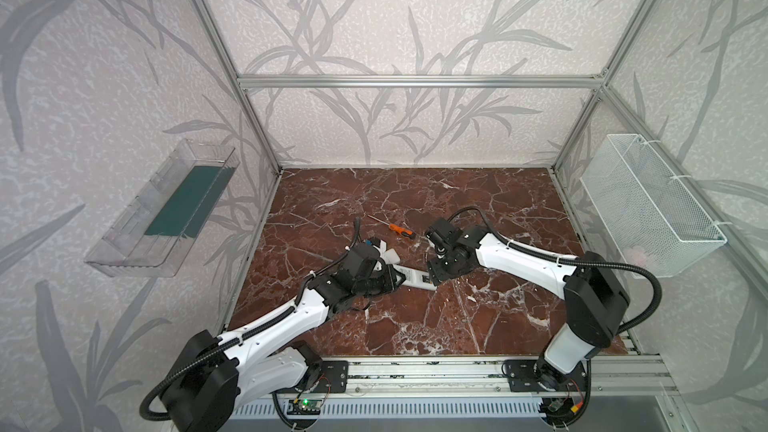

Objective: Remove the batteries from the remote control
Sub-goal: 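Slide the cover off with the right gripper, exposing the batteries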

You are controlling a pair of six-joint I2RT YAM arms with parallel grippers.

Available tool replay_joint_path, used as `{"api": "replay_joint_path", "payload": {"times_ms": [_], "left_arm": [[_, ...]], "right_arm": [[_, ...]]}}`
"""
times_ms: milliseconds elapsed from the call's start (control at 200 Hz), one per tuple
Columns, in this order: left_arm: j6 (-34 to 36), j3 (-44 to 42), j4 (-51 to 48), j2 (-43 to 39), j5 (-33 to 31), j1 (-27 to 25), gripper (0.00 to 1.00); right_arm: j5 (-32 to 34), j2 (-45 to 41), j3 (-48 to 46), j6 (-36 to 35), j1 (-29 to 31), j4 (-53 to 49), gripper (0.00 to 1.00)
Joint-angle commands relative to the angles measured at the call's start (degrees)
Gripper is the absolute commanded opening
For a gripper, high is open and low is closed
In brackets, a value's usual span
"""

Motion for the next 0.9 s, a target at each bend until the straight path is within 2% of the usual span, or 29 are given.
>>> {"api": "replay_joint_path", "payload": {"times_ms": [0,130,180,335,525,895], "left_arm": [[1.0,-0.4,-2.7,0.3,-1.6,0.0,0.0],[1.0,-0.3,-2.7,0.2,-1.6,0.0,0.0],[1.0,-0.3,-2.9,0.0,-1.8,0.0,0.0],[1.0,-0.3,-3.0,-0.3,-1.8,0.0,0.0],[0.8,-0.5,-2.4,0.2,-1.5,0.0,0.0],[-0.4,-1.7,2.2,3.4,0.4,0.0,0.0]], "right_arm": [[3.5,-2.6,-0.5,-0.5,0.2,-2.0,0.69],[2.3,-2.1,-0.7,-0.3,0.1,-1.8,0.56],[1.8,-2.2,-0.9,-0.1,0.1,-1.2,0.55],[-0.3,-2.4,-1.3,0.2,-0.2,0.0,0.59],[-6.2,-2.8,-3.5,1.5,-2.1,2.9,0.6],[-7.6,-5.9,-5.6,1.4,-4.2,3.6,0.68]]}}
